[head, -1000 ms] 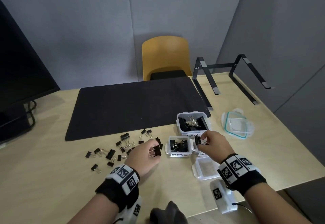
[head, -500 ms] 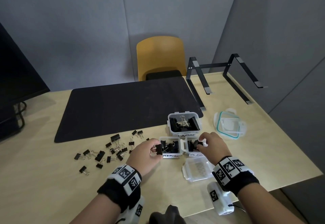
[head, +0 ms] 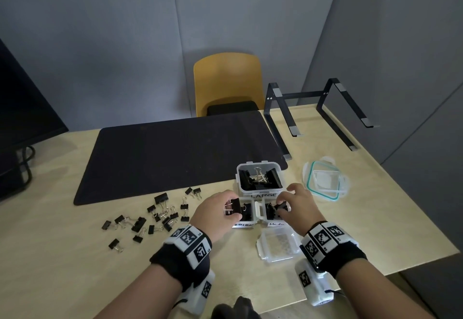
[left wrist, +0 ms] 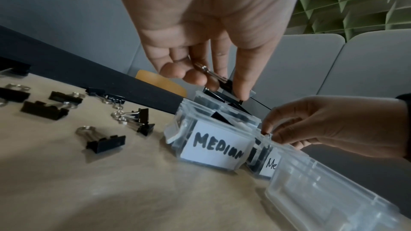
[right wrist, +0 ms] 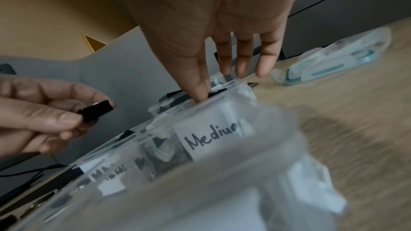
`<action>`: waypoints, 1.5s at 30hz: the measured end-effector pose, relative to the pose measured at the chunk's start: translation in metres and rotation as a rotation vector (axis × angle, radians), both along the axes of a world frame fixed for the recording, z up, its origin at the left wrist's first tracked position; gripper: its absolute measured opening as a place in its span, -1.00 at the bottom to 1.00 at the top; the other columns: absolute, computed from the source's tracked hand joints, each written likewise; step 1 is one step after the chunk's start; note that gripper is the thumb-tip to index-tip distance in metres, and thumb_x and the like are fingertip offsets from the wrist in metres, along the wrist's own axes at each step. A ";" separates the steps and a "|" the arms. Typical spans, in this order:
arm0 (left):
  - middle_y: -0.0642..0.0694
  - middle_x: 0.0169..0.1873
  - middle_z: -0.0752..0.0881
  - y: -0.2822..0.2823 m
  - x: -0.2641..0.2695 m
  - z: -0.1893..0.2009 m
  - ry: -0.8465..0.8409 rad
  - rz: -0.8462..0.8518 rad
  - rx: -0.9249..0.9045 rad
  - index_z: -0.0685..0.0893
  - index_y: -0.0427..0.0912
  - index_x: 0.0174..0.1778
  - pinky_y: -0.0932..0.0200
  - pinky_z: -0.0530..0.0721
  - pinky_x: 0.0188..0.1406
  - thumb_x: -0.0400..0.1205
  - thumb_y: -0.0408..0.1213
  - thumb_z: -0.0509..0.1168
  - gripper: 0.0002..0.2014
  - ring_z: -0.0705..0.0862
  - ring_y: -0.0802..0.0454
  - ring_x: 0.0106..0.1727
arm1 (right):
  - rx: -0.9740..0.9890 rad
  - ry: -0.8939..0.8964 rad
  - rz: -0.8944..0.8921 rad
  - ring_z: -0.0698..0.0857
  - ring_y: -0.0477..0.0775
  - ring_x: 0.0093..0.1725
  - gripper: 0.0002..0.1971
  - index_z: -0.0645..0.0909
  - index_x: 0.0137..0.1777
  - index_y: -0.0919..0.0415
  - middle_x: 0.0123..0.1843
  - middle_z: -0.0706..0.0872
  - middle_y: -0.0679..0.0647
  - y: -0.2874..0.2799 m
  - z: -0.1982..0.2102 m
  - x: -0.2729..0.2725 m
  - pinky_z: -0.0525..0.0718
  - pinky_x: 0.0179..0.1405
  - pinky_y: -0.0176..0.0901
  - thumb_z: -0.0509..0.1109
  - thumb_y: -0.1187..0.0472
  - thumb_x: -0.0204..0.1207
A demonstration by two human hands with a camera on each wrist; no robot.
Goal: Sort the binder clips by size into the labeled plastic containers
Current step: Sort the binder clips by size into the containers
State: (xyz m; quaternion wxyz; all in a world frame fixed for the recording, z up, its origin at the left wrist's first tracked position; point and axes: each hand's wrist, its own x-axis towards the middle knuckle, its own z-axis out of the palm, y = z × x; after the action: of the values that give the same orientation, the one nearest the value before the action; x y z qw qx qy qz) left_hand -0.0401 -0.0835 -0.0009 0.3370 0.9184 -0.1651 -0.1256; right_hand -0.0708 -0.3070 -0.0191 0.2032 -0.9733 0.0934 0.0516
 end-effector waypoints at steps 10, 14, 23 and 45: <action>0.16 -0.04 0.50 -0.006 0.003 0.000 0.012 -0.021 0.006 0.55 0.11 0.27 0.31 0.50 -0.05 0.55 -0.13 0.35 -0.64 0.53 0.17 -0.06 | 0.228 -0.057 -0.120 0.56 0.01 0.03 -0.79 0.59 0.13 0.15 0.18 0.45 -0.01 -0.015 0.001 -0.002 0.46 0.06 -0.27 0.39 0.20 0.52; 0.15 0.01 0.48 -0.016 0.007 0.002 0.004 -0.041 -0.019 0.57 0.08 0.29 0.32 0.52 0.06 0.56 -0.18 0.36 -0.63 0.54 0.20 0.07 | 0.321 -0.001 -0.248 0.61 0.05 0.02 -0.73 0.54 0.20 0.16 0.12 0.53 0.03 -0.030 -0.005 -0.006 0.47 0.02 -0.20 0.39 0.16 0.53; 0.05 0.17 0.58 -0.063 0.009 0.004 0.018 -0.159 0.035 0.57 0.03 0.35 0.15 0.58 0.20 0.56 -0.19 0.36 -0.59 0.59 0.07 0.18 | 0.650 0.131 -0.260 0.56 -0.20 -0.16 -0.87 0.59 0.12 0.01 -0.09 0.65 -0.10 -0.043 -0.025 -0.019 0.50 -0.07 -0.27 0.28 0.13 0.63; 0.09 0.12 0.55 -0.075 0.004 -0.021 -0.148 -0.239 0.233 0.72 0.11 0.17 0.10 0.33 0.38 0.67 -0.08 0.17 -0.74 0.42 0.03 0.28 | 0.650 0.185 -0.266 0.61 -0.02 0.19 -0.61 0.59 0.21 -0.01 0.17 0.67 -0.01 -0.044 -0.025 -0.014 0.49 0.19 -0.17 0.38 -0.19 0.48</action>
State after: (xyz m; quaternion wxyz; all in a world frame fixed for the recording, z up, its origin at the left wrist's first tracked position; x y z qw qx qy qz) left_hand -0.0365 -0.1588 -0.0215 0.1979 0.9319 -0.2815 -0.1151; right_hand -0.0846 -0.3506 -0.0440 0.4976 -0.8284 0.2159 0.1394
